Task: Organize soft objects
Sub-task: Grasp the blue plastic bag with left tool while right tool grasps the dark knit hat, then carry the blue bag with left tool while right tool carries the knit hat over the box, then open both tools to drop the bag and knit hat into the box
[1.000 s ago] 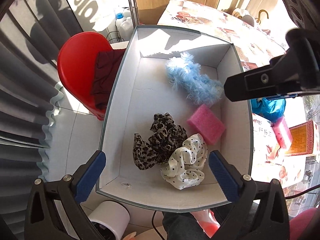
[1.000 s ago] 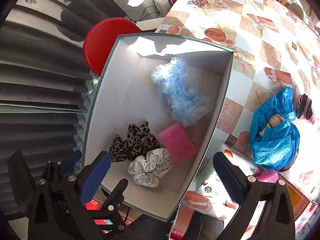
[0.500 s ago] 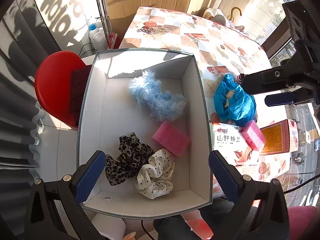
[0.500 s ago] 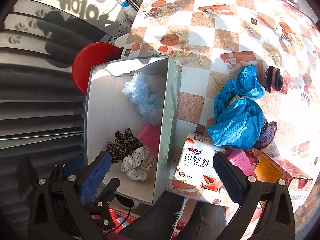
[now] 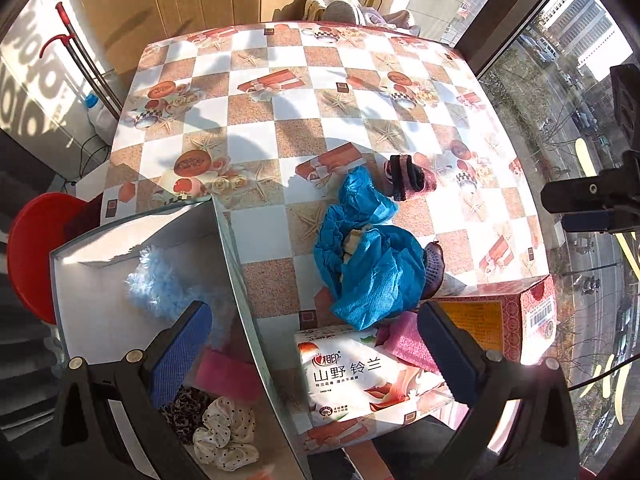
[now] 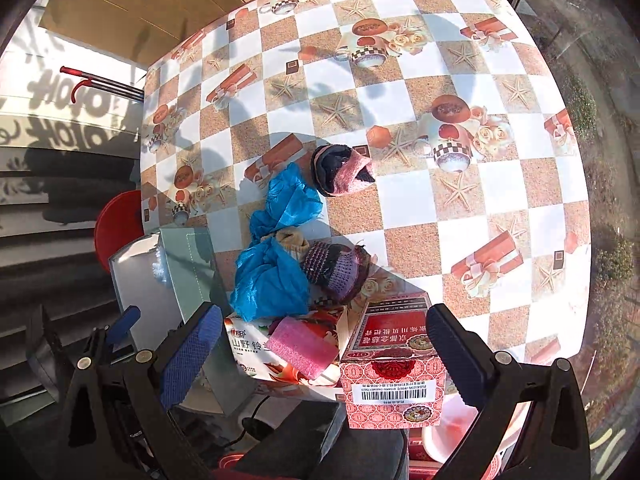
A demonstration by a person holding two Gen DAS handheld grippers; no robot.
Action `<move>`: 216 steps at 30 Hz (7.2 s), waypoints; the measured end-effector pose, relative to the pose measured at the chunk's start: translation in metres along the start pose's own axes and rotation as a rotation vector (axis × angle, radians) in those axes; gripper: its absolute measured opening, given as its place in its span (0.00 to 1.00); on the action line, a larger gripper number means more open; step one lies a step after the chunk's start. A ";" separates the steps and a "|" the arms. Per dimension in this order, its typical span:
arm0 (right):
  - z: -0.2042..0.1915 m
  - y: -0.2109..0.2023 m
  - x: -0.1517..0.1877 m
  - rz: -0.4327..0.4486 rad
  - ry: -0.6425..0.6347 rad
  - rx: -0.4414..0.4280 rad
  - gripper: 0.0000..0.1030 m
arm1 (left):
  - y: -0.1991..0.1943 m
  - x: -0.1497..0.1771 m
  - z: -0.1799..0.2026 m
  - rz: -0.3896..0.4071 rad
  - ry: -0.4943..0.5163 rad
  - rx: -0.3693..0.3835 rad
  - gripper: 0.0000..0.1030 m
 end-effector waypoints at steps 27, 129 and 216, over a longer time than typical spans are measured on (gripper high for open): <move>0.065 0.163 -0.125 -0.223 -0.121 0.265 1.00 | 0.143 -0.092 0.024 -0.361 0.086 -0.041 1.00; -0.195 0.077 0.185 -0.006 -0.712 -0.002 0.48 | -0.057 0.167 -0.063 0.002 -0.146 -0.163 0.17; -0.186 0.071 0.149 0.008 -0.543 -0.090 1.00 | -0.038 0.176 -0.101 -0.005 -0.308 -0.128 1.00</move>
Point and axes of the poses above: each gripper's, at about its wrist camera, not at the fingertips, and y roughly the way its jaws point, z to its right, x to its underside, the point moved 6 cm from there along y, roughly the way its jaws point, and after that the axes turned 11 degrees about y, right-handed, at the moved point
